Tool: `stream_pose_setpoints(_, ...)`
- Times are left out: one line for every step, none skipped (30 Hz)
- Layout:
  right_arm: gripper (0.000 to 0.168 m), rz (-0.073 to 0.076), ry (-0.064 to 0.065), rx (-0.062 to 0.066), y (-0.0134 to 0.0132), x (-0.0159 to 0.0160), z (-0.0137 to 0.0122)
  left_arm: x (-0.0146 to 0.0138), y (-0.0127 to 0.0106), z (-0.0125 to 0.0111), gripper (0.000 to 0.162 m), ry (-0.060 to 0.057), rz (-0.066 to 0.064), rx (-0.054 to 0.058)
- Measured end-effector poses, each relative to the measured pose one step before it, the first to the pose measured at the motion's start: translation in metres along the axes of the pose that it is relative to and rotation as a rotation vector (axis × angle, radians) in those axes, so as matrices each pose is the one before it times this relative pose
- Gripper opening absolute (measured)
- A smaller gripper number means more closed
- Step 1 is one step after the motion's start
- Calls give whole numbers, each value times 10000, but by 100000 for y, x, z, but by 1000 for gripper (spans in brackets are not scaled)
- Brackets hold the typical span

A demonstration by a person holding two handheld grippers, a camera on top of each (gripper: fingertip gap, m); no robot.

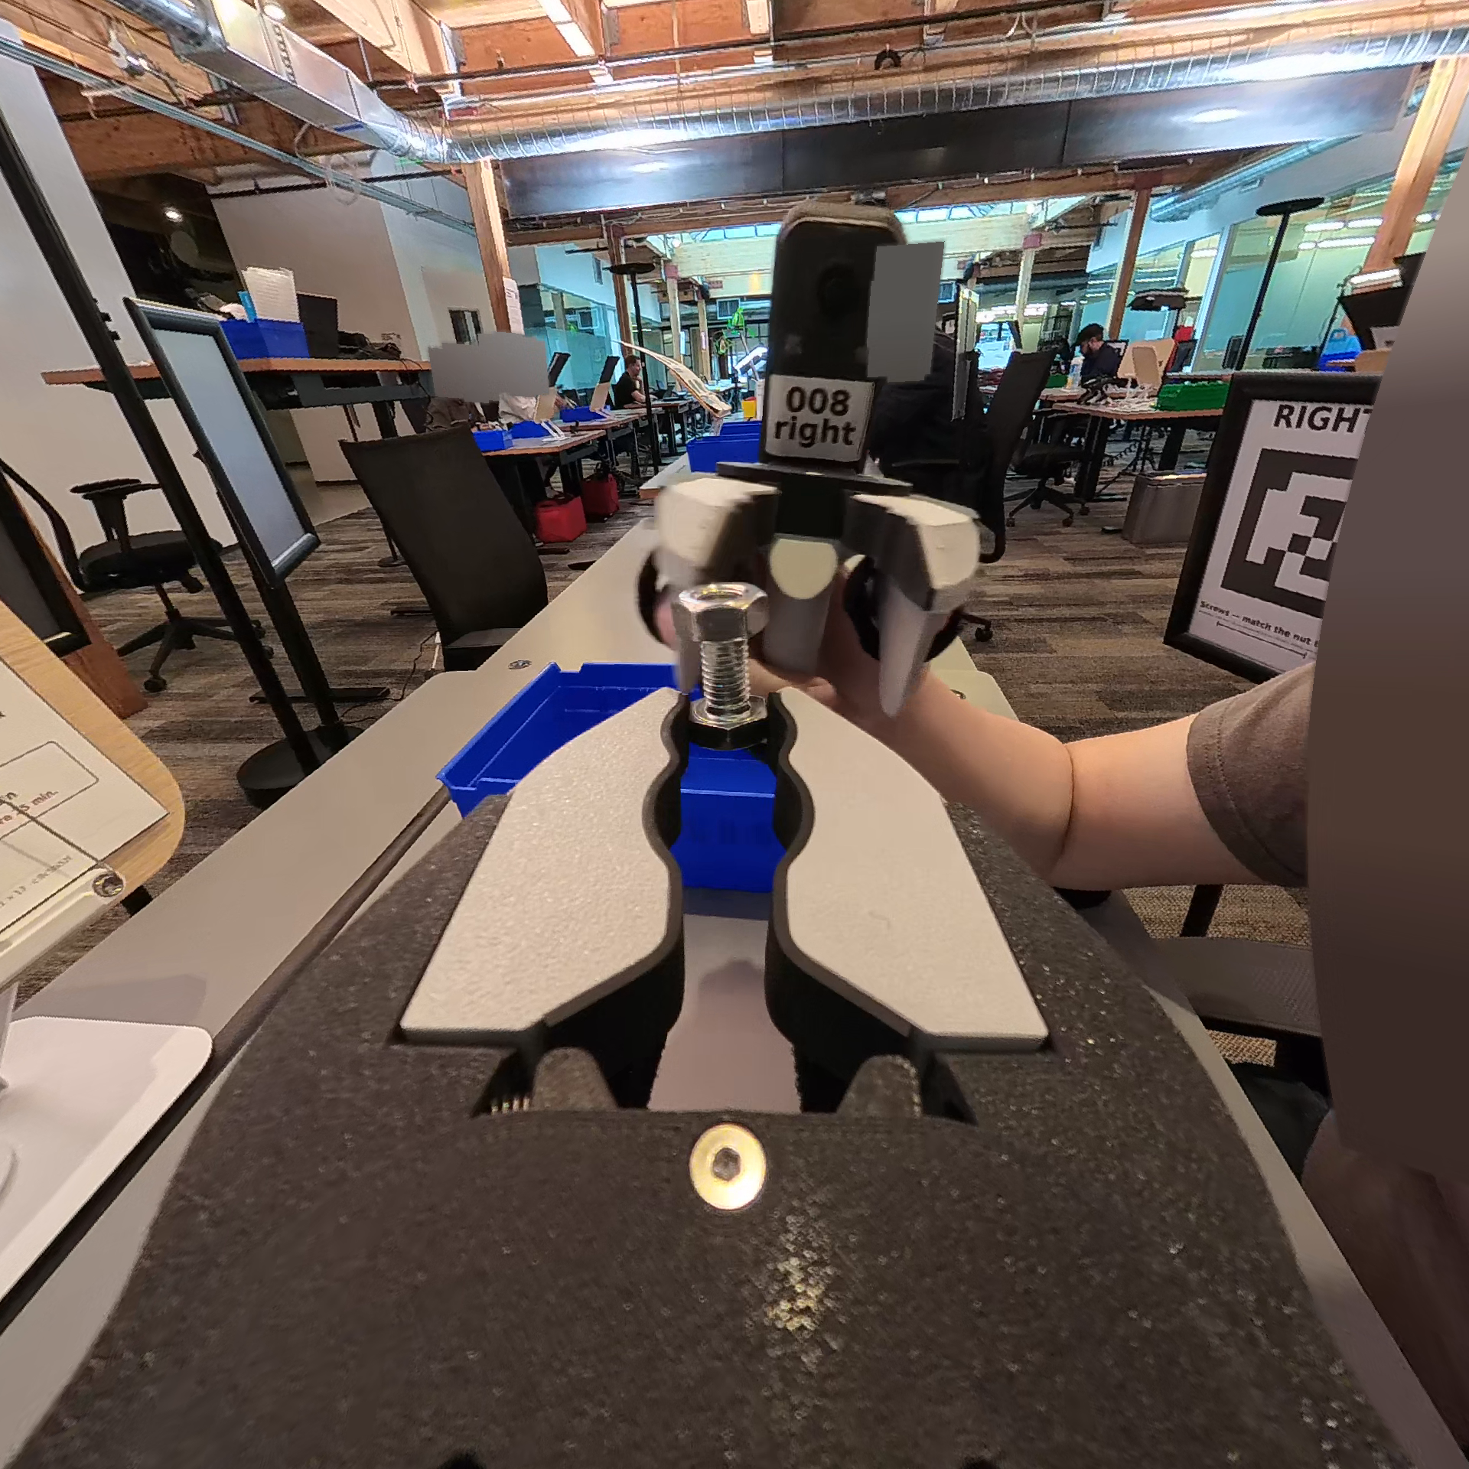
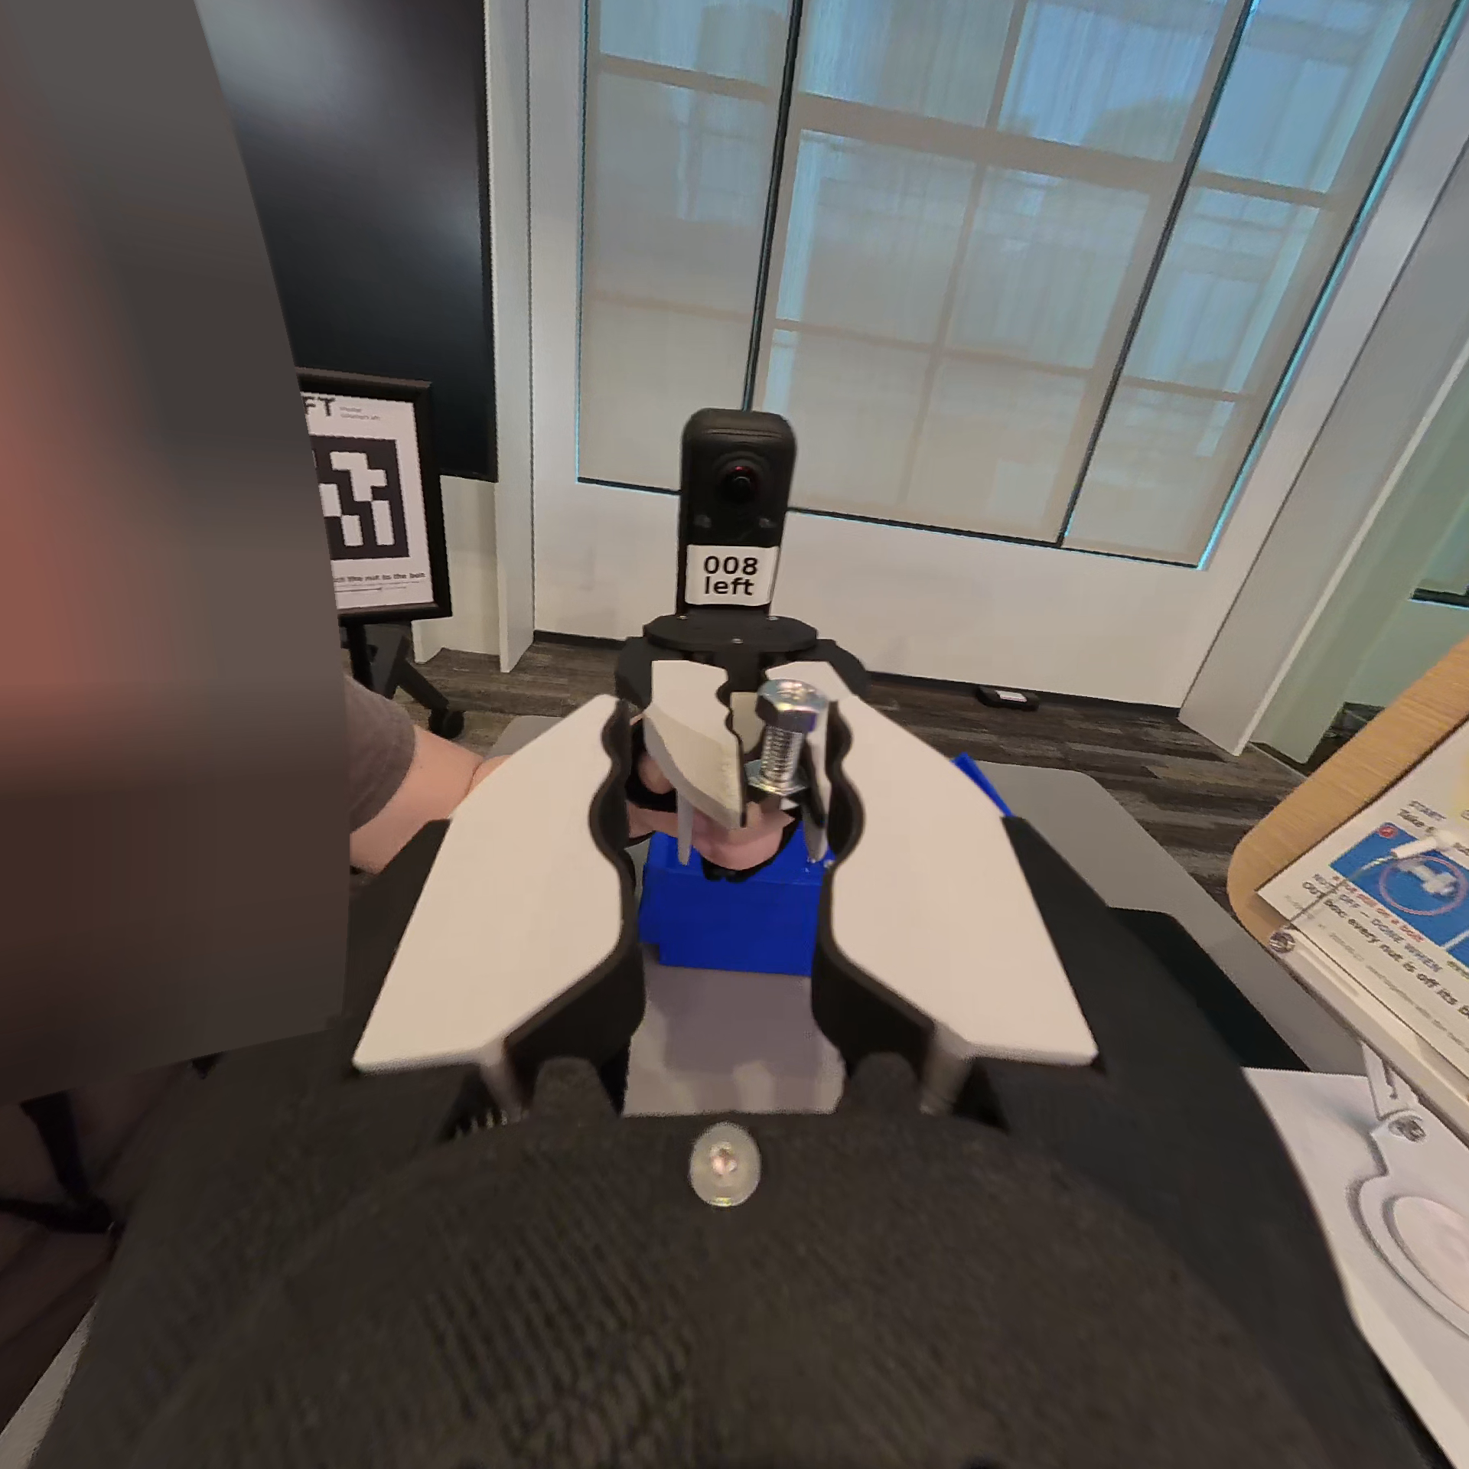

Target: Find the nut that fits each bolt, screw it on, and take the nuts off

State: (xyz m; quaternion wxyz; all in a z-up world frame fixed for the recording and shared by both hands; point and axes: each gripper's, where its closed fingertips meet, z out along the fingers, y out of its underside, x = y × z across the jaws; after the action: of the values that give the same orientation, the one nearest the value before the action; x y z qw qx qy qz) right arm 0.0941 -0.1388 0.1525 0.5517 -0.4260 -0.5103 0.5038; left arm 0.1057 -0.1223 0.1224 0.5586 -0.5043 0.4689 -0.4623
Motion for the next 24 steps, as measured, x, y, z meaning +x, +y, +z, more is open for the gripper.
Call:
stream_pose_setpoints(50,53,105,102,-43,264,-45,132,19,59,18,50,19,-16)
stream_pose_setpoints(52,67,18,117,-42,141,-6,118,13,59,18,44,10,-3)
stream_pose_setpoints(55,54,-40,94,2,26,56,98,10,62,18,31,2,-1)
stream_pose_setpoints(59,21,-15,53,71,13,116,92,44,54,18,46,-4,-17)
stream_pose_setpoints(60,3,2,-11,153,12,152,82,55,59,18,44,-5,-25)
stream_pose_setpoints(60,30,-84,-54,220,-127,200,38,16,45,18,17,1,11)
stream_pose_setpoints(60,73,-165,-43,195,-239,208,26,9,17,18,17,-16,9)
stream_pose_setpoints(60,89,-168,-11,136,-241,182,30,26,27,18,34,-32,-9)
stream_pose_setpoints(60,54,-111,23,72,-160,151,-64,-6,-8,18,-31,-10,13)
stream_pose_setpoints(60,-12,-33,38,17,-75,91,-37,-14,-25,18,-12,-2,18)
stream_pose_setpoints(60,-31,3,9,30,-33,56,-55,23,-19,18,-10,-27,-23)
stream_pose_setpoints(61,-13,6,-30,66,-19,48,-127,-9,-32,18,-66,11,7)
stream_pose_setpoints(61,-23,22,-33,37,10,31,-49,19,-33,18,-19,2,-7)
stream_pose_setpoints(61,-42,33,-12,-12,5,-10,-27,-13,-14,18,0,-9,3)
stream_pose_setpoints(62,-41,37,-16,-17,20,-22,-60,-34,-26,18,-37,-4,18)
stream_pose_setpoints(61,-41,35,-26,-26,19,-36,-35,-40,-30,18,-25,10,14)
stream_pose_setpoints(61,-40,24,-30,-12,13,-52,-8,-2,-28,18,6,4,-14)
stream_pose_setpoints(61,-40,31,-35,-13,15,-34,-64,-51,-58,18,-35,11,14)
stream_pose_setpoints(61,-41,33,-28,-36,8,-47,-56,-47,-58,18,-26,3,11)
stream_pose_setpoints(61,-37,22,-22,-34,-10,-44,-64,-50,-62,18,-16,-11,15)
stream_pose_setpoints(62,-37,26,-32,-18,-3,-22,-84,-62,-78,18,-31,-2,23)
stream_pose_setpoints(61,-56,41,-44,-4,19,-41,-74,-26,-60,18,-19,-2,4)
stream_pose_setpoints(61,-69,40,-49,-2,7,-43,-73,-20,-56,18,-28,10,-1)
stream_pose_setpoints(61,-59,24,-55,-1,3,-48,-118,-49,-69,18,-68,24,12)
